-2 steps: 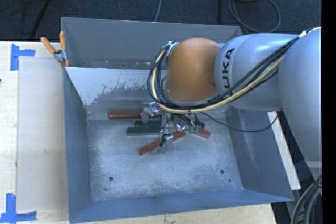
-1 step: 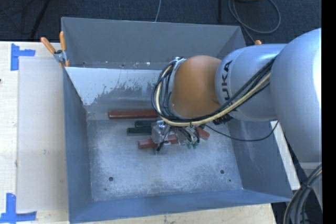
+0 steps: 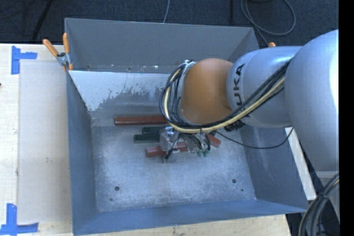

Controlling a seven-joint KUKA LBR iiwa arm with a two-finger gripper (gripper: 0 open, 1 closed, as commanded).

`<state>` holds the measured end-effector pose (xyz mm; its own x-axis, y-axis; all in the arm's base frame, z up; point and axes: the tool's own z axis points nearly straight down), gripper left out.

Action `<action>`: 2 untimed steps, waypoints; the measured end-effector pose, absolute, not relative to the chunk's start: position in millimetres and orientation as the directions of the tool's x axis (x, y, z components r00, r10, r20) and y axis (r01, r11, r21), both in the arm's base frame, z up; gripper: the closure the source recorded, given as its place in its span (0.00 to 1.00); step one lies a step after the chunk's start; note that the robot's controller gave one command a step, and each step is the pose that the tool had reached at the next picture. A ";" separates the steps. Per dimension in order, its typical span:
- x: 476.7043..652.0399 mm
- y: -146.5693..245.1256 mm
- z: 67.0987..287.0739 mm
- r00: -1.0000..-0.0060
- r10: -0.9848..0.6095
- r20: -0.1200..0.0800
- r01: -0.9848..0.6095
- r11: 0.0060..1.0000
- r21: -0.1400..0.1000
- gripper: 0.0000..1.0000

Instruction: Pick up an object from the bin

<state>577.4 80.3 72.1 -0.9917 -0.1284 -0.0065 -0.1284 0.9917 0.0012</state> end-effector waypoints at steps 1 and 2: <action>576.3 80.1 75.2 -0.992 -0.128 -0.002 -0.128 0.992 0.001 1.00; 573.1 79.7 93.3 -0.992 -0.128 0.009 -0.128 0.992 0.000 1.00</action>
Offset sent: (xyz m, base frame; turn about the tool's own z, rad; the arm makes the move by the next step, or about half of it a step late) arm 0.0000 0.0000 0.0190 0.0000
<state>573.1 79.7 93.3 -0.9917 -0.1283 0.0087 -0.1283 0.9917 0.0005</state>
